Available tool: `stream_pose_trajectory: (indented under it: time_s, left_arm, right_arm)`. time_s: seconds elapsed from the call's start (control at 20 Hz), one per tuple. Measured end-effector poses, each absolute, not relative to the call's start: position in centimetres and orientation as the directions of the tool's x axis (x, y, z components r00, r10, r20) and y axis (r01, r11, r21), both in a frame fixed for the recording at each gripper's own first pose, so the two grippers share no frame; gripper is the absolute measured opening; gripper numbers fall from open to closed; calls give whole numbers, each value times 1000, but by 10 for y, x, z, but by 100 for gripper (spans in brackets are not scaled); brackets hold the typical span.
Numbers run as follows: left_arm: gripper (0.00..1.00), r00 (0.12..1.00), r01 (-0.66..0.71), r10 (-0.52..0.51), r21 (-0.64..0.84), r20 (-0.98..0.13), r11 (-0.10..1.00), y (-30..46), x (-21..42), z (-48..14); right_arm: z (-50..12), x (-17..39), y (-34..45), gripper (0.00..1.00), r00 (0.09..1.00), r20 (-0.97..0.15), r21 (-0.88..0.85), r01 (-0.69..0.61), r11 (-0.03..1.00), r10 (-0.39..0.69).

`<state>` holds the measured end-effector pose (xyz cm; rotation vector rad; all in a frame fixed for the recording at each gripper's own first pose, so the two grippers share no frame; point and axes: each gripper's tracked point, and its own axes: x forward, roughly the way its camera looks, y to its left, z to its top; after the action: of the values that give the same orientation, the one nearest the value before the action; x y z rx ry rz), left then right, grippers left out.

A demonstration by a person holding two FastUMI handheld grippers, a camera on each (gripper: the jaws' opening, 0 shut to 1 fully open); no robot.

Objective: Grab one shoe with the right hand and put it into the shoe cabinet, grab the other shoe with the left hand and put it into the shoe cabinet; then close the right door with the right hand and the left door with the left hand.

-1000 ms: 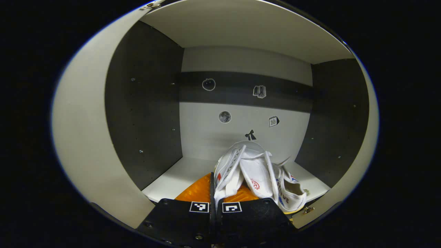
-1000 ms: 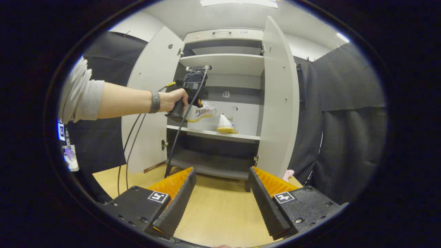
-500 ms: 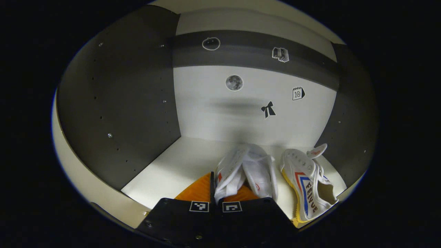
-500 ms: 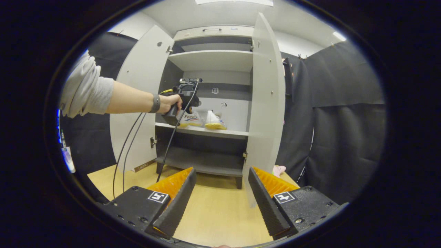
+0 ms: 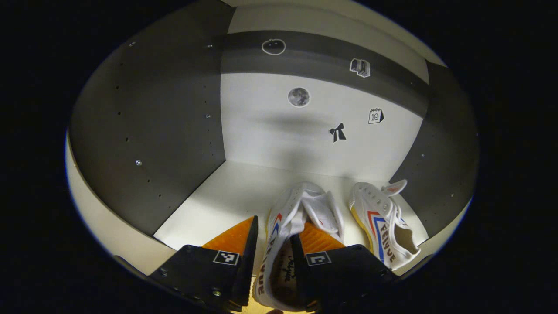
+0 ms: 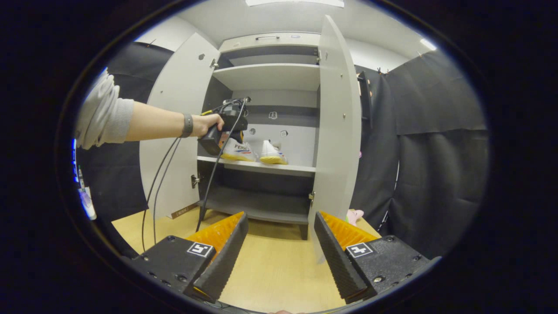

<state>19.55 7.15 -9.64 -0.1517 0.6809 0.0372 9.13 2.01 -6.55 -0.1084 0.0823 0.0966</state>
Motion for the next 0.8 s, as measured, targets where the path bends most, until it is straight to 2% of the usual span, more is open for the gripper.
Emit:
stream_pose_trajectory:
  time_s: [0.05, 0.1, 0.15, 0.2, 0.25, 0.35, 0.5, 0.55, 0.6, 0.65, 0.7, 0.75, 0.8]
  left_arm:
    - [61, 784, -72, -17, -118, -620, 990, 73, 189, -93]
    - [53, 795, -57, -22, -111, -607, 992, 73, 183, -87]
    - [60, 809, -44, -29, -109, -587, 993, 72, 175, -82]
    - [75, 833, -38, -21, -95, -553, 995, 77, 167, -72]
    - [60, 858, -36, -10, -80, -514, 996, 82, 157, -61]
    - [60, 900, -14, -28, -92, -435, 996, 80, 132, -40]
    - [60, 958, 14, -47, -114, -283, 993, 82, 77, -3]
    - [75, 979, 23, -47, -119, -200, 993, 83, 54, 10]
    - [61, 991, 32, -47, -114, -126, 993, 84, 32, 18]
    - [60, 997, 34, -41, -104, -67, 994, 86, 6, 22]
    - [75, 999, 35, -37, -91, -17, 995, 86, -20, 26]
    - [47, 999, 31, -30, -72, 16, 997, 87, -46, 24]
    - [64, 999, 27, -25, -55, 39, 998, 89, -76, 21]
  right_arm:
    - [-65, 91, 22, 96, 991, -86, -103, -107, 989, 99]
    - [-66, 91, 24, 96, 991, -85, -103, -112, 988, 104]
    - [-66, 89, 26, 96, 990, -84, -102, -119, 988, 111]
    - [-66, 88, 29, 96, 990, -83, -101, -125, 987, 117]
    - [-66, 87, 31, 96, 989, -83, -100, -131, 986, 123]
    - [-64, 82, 35, 96, 988, -76, -100, -141, 985, 133]
    - [-60, 75, 41, 96, 986, -70, -98, -159, 982, 153]
    - [-58, 73, 42, 96, 985, -63, -99, -163, 982, 157]
    - [-56, 70, 44, 96, 985, -58, -101, -167, 981, 162]
    - [-56, 67, 45, 96, 985, -56, -103, -171, 980, 166]
    - [-55, 64, 47, 96, 984, -57, -103, -177, 979, 172]
    - [-54, 60, 47, 96, 983, -57, -105, -181, 978, 176]
    - [-52, 56, 48, 96, 982, -57, -104, -184, 977, 179]
